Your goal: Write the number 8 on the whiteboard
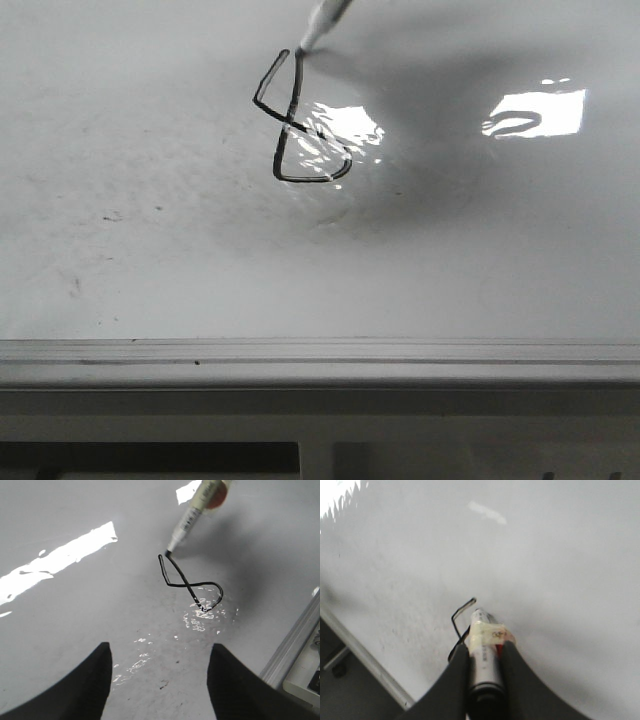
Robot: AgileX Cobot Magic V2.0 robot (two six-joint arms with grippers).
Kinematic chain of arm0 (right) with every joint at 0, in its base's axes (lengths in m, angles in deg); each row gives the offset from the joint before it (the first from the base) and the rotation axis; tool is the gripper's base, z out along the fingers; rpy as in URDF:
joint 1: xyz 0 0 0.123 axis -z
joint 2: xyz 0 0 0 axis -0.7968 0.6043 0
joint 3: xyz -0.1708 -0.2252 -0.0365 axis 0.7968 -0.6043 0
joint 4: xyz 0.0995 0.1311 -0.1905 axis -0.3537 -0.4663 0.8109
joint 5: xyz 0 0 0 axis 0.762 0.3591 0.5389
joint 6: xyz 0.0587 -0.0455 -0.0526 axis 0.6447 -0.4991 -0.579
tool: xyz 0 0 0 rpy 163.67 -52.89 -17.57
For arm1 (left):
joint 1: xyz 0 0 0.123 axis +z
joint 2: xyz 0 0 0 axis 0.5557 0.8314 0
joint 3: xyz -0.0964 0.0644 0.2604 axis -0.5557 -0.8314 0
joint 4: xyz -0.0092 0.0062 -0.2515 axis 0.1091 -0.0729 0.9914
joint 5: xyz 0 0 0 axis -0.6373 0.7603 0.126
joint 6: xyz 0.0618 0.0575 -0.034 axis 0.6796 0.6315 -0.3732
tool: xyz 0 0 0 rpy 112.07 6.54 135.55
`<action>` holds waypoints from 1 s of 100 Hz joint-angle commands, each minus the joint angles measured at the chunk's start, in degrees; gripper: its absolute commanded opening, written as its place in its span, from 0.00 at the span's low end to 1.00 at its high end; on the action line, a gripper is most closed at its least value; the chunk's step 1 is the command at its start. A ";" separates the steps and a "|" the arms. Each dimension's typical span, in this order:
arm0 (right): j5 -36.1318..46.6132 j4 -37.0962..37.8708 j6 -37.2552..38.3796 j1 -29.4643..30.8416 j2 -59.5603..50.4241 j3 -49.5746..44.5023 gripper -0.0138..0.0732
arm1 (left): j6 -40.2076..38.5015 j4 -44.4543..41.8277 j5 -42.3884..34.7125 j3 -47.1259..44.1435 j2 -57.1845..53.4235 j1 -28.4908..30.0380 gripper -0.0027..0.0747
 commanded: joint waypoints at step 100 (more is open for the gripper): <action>-3.61 -4.82 0.92 -15.04 4.34 1.62 0.09 | -0.53 -4.88 -23.44 8.10 28.06 -6.62 0.09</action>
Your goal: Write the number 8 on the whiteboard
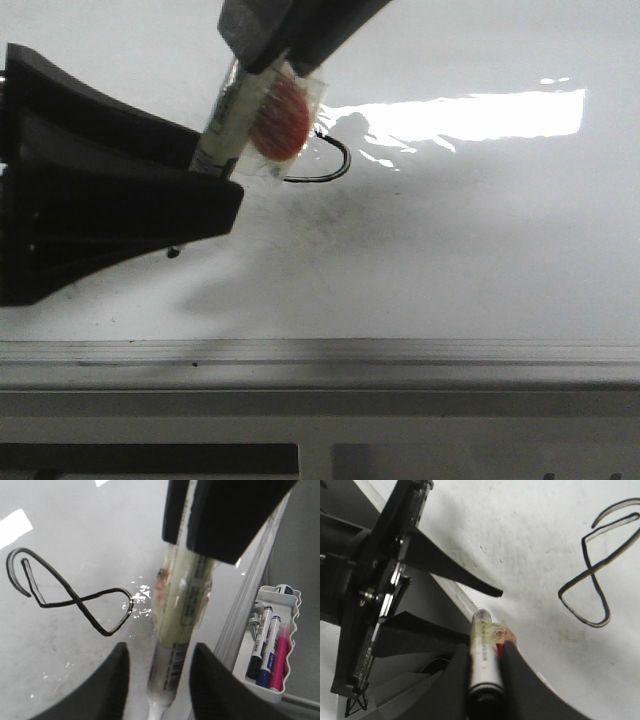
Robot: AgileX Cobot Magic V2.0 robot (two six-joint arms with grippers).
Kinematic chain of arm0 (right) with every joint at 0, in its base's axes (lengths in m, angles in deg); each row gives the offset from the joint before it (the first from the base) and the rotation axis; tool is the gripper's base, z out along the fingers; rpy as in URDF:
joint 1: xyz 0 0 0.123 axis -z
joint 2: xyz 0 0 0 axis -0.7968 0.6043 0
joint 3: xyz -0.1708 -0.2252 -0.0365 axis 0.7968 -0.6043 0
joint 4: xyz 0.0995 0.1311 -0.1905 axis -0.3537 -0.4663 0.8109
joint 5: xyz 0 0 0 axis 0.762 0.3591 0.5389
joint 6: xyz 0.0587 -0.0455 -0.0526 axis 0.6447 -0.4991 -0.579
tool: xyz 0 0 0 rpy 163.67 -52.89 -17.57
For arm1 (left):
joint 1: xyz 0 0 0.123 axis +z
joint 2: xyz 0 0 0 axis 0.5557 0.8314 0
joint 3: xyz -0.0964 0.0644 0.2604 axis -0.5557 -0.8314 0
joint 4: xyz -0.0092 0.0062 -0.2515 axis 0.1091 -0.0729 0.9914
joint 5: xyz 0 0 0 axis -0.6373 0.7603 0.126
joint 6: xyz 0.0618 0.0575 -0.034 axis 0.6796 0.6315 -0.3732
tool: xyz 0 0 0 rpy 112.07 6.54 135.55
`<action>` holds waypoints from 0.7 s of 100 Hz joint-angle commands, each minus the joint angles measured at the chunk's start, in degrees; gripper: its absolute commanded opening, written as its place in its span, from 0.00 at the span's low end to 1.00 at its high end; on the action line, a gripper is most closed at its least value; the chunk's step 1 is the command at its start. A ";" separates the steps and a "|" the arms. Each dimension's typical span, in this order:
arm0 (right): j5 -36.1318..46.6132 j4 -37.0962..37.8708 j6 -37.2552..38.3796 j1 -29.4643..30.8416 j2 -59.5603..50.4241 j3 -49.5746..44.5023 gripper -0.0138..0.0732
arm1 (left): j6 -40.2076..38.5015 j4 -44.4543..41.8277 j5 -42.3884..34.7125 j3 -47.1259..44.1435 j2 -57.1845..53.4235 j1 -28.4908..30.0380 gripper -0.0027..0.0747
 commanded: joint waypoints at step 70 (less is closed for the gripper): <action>1.29 1.34 0.07 -0.18 -1.02 1.49 0.60 | -16.29 39.95 15.20 4.55 -2.53 -0.47 0.01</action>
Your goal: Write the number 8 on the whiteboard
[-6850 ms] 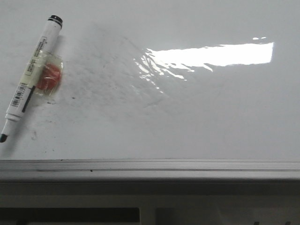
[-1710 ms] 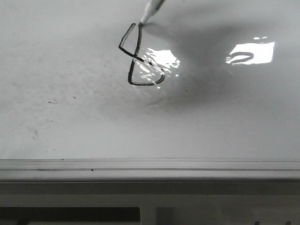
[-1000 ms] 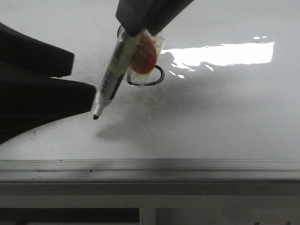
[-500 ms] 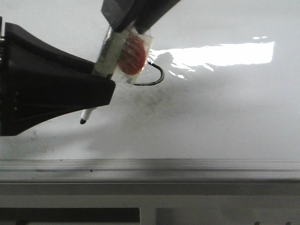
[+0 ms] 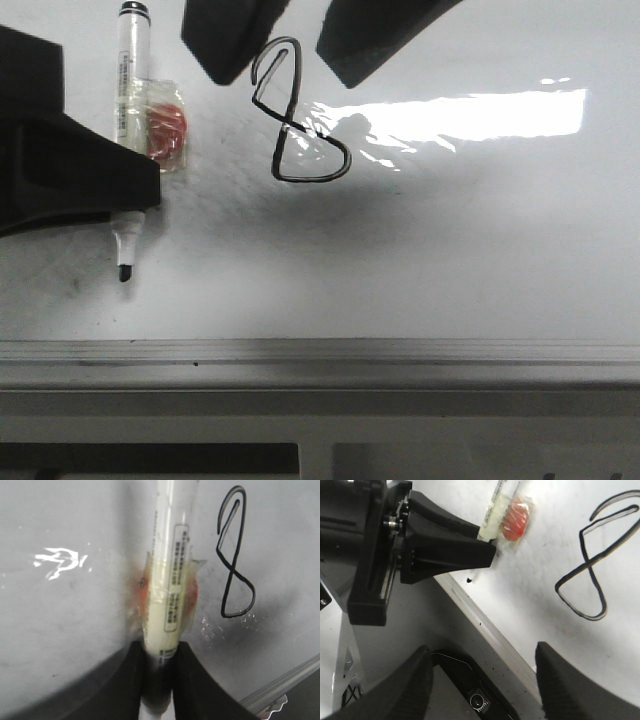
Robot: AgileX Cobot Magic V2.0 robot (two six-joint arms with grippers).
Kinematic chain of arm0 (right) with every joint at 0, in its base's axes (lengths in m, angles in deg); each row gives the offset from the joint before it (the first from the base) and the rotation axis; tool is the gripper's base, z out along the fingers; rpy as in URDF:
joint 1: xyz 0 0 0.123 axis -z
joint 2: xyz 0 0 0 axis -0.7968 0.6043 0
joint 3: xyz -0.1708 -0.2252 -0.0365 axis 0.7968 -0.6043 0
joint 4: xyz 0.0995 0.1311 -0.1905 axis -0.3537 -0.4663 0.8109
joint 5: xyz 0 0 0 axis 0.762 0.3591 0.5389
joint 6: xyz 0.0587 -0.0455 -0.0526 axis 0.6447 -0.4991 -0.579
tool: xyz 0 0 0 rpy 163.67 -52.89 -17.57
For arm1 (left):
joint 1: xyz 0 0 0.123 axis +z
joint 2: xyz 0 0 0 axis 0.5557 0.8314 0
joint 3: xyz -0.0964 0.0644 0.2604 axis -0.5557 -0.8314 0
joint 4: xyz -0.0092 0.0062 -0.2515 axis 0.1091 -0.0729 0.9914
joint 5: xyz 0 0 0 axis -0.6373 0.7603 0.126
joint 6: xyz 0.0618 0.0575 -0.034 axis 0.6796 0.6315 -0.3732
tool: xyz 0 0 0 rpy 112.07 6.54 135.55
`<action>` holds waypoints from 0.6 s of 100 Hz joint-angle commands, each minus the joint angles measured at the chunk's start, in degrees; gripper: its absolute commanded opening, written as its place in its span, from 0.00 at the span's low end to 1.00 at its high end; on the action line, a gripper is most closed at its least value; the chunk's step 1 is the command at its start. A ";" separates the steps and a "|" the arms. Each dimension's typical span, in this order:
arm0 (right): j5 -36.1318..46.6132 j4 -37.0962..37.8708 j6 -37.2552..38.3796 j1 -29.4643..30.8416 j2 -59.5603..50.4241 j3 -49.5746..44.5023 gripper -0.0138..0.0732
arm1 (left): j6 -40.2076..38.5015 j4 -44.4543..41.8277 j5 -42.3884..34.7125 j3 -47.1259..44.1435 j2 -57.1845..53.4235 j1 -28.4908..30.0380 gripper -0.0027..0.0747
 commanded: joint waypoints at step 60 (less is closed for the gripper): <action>1.75 7.12 1.43 -0.08 -5.62 1.36 0.37 | 0.19 0.56 -2.10 1.97 -2.43 -0.23 0.60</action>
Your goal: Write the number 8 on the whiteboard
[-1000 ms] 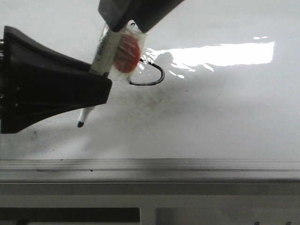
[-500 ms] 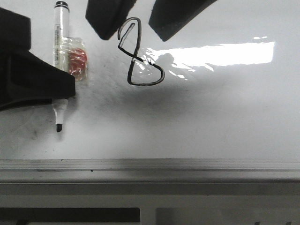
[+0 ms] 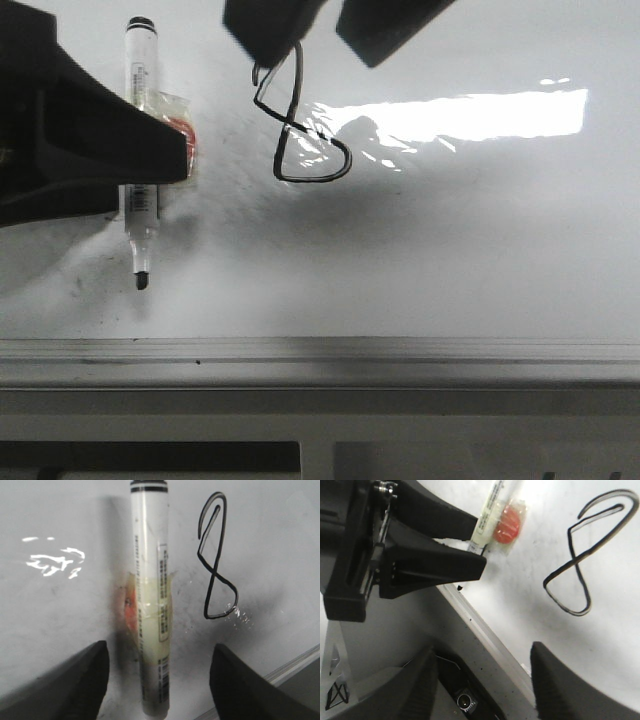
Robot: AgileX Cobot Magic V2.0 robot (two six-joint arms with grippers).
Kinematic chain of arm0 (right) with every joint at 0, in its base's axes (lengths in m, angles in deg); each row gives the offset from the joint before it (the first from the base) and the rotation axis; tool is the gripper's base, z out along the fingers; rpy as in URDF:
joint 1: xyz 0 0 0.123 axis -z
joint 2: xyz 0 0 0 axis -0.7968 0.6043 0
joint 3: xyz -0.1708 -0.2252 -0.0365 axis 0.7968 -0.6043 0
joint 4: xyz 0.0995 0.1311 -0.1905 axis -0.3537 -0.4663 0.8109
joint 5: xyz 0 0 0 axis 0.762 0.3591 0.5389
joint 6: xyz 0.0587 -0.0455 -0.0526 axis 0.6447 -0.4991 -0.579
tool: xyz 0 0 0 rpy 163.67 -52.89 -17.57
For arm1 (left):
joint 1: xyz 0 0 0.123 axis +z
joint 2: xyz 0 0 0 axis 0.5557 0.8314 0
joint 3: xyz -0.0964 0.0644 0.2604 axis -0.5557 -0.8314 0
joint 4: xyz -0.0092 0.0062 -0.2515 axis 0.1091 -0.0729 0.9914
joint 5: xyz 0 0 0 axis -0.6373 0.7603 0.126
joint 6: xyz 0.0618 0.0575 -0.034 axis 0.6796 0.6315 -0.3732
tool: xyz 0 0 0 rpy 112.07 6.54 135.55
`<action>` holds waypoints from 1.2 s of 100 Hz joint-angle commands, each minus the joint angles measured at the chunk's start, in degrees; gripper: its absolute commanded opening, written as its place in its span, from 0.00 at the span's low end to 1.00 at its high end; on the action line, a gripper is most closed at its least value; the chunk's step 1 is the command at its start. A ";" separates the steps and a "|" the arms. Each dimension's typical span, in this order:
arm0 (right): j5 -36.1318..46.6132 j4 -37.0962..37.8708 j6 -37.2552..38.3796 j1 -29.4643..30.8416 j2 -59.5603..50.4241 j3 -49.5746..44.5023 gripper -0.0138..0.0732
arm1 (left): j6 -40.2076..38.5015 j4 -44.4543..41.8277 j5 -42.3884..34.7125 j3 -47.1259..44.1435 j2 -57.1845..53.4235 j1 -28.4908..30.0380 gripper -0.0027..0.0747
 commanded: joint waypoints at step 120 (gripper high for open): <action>29.95 15.22 1.95 -0.08 -60.32 -43.80 0.09 | 1.59 -10.64 -3.36 -16.96 -46.75 0.12 0.01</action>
